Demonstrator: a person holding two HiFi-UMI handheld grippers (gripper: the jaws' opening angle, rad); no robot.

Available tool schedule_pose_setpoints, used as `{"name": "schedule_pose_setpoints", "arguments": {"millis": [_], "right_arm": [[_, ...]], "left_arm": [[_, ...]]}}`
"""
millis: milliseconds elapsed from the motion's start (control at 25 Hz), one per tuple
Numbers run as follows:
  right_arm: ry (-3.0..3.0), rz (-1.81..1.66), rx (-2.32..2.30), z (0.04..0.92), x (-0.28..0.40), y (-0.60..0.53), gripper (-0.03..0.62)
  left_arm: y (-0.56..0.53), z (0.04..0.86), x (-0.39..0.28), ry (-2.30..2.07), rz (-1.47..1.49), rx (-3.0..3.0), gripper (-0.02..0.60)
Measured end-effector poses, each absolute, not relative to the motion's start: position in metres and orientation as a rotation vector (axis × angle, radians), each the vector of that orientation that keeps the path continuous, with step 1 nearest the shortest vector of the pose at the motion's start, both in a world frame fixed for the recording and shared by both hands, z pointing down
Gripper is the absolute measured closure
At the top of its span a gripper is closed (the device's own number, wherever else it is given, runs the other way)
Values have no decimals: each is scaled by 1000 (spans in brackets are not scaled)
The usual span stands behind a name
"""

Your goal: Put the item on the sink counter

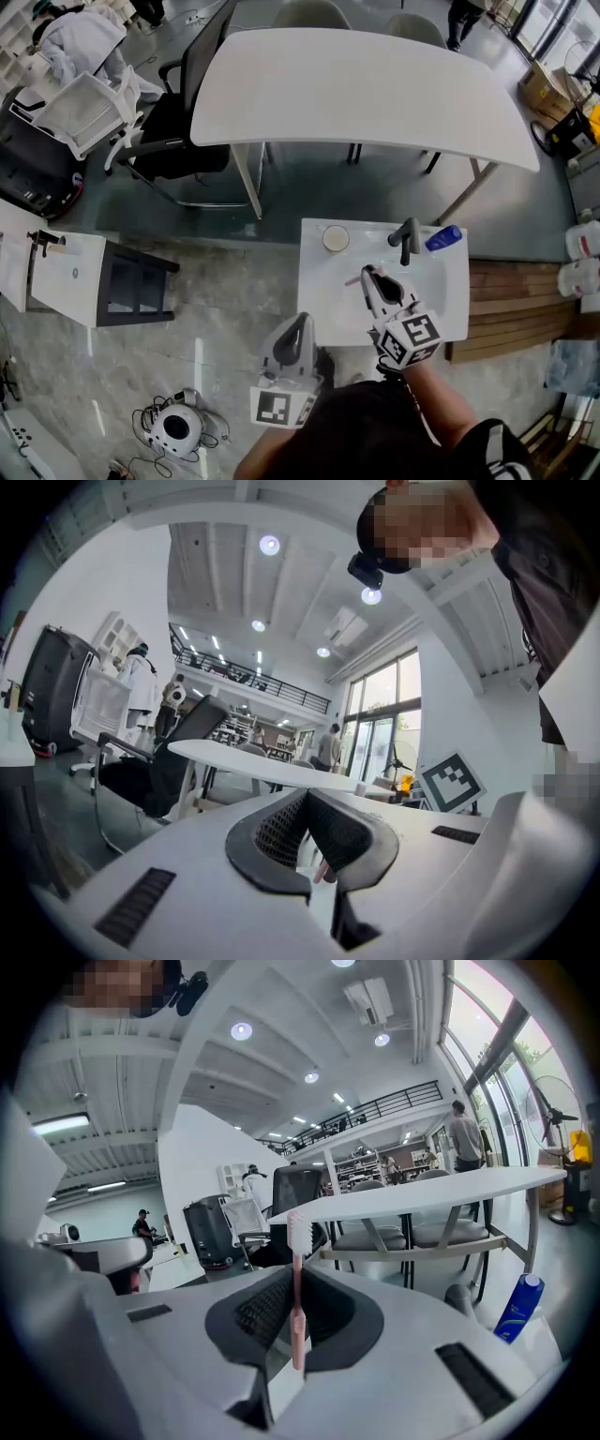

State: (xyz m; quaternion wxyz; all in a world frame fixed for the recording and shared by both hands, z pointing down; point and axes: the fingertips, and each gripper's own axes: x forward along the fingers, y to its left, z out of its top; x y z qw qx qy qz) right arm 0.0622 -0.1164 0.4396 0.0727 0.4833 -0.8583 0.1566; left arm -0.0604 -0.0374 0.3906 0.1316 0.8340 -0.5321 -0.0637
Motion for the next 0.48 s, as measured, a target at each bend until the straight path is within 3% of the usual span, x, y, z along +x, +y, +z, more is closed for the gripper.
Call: {"name": "schedule_pose_setpoints", "arguments": {"millis": [480], "right_arm": [[-2529, 475, 1482, 467, 47, -176, 569]], "left_arm": [[-51, 399, -70, -1505, -184, 2415, 566]]}}
